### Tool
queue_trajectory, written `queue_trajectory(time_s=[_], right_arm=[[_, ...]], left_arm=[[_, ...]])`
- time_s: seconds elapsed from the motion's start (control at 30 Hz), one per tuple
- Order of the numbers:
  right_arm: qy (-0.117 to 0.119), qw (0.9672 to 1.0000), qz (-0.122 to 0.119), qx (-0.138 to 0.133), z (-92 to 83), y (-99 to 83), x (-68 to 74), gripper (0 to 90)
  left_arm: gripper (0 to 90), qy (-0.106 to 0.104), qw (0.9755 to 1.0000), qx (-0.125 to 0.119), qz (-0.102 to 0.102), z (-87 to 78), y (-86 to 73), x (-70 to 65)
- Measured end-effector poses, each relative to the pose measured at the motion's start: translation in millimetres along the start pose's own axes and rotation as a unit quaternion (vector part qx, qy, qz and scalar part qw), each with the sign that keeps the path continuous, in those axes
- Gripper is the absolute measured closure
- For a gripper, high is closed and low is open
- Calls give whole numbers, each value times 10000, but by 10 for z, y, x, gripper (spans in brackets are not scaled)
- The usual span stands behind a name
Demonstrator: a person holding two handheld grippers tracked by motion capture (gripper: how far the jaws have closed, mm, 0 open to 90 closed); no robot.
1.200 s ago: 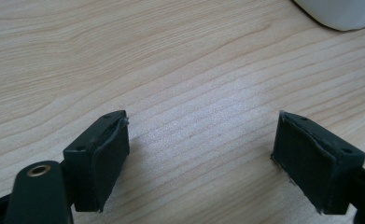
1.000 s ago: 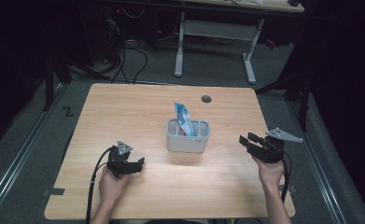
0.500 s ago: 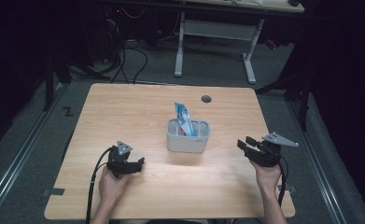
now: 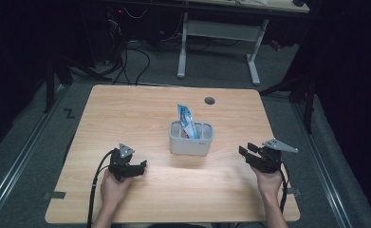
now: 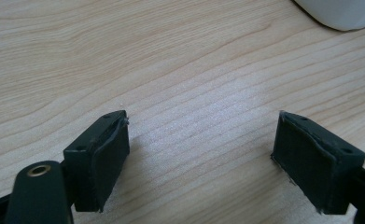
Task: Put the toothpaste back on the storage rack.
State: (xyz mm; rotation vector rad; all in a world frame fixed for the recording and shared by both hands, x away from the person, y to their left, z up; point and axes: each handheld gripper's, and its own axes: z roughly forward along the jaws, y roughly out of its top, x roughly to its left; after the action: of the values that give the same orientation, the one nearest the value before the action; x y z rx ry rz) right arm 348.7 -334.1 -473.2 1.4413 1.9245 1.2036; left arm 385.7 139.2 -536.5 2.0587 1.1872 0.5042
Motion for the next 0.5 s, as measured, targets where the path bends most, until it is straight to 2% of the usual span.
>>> queue_trajectory(time_s=[0.27,0.5], right_arm=[[115,9998,-151,67,65,-59,50,534],[161,9996,-157,170,134,-119,83,535]], left_arm=[[187,1,10000,0,1,0,0,0],[187,1,10000,1,0,0,0,0]])
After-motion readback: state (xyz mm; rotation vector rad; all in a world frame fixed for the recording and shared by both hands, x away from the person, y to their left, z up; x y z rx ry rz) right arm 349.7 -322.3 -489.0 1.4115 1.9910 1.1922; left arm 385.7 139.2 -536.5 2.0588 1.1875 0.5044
